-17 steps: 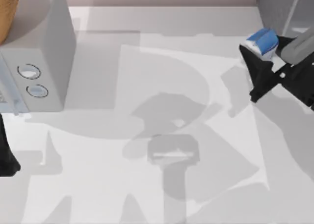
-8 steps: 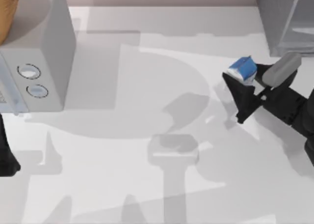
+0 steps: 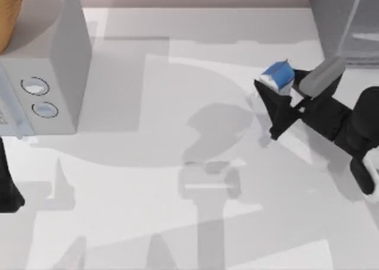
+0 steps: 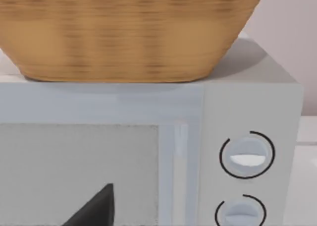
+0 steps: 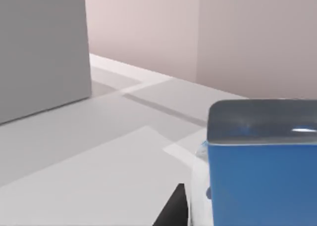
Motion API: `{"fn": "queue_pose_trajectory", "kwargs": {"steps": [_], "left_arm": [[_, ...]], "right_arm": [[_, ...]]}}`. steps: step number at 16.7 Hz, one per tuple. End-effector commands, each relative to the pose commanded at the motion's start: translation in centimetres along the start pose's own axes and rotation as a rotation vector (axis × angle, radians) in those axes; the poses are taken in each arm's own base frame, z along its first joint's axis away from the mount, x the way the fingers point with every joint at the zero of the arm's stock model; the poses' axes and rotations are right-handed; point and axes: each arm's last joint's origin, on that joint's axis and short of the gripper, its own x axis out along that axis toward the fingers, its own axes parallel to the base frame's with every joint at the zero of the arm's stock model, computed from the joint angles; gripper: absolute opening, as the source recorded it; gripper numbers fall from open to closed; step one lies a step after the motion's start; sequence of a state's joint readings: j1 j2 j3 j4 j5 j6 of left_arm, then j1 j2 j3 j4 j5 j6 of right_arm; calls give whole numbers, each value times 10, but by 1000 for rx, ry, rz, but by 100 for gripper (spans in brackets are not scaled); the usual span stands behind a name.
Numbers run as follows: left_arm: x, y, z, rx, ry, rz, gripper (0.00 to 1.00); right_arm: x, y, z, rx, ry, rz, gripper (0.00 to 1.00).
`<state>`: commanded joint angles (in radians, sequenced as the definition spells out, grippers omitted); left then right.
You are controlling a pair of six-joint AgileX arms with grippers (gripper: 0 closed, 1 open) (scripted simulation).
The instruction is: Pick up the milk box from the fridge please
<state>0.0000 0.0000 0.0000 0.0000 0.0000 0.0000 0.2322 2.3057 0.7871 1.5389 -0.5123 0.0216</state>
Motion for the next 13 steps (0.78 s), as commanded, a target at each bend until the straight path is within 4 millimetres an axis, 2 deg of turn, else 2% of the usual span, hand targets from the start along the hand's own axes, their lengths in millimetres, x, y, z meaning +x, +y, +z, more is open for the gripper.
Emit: {"fn": "queue_pose_trajectory", "kwargs": {"steps": [4,8,13], "left_arm": [[0,0,0,0,0,0,100],[0,0,0,0,0,0,100],[0,0,0,0,0,0,100]], "right_arm": [[31,1,-12,4,5,-4,0],[33,2,-13,5,7,-4,0],[33,2,-13,5,7,-4,38]]}}
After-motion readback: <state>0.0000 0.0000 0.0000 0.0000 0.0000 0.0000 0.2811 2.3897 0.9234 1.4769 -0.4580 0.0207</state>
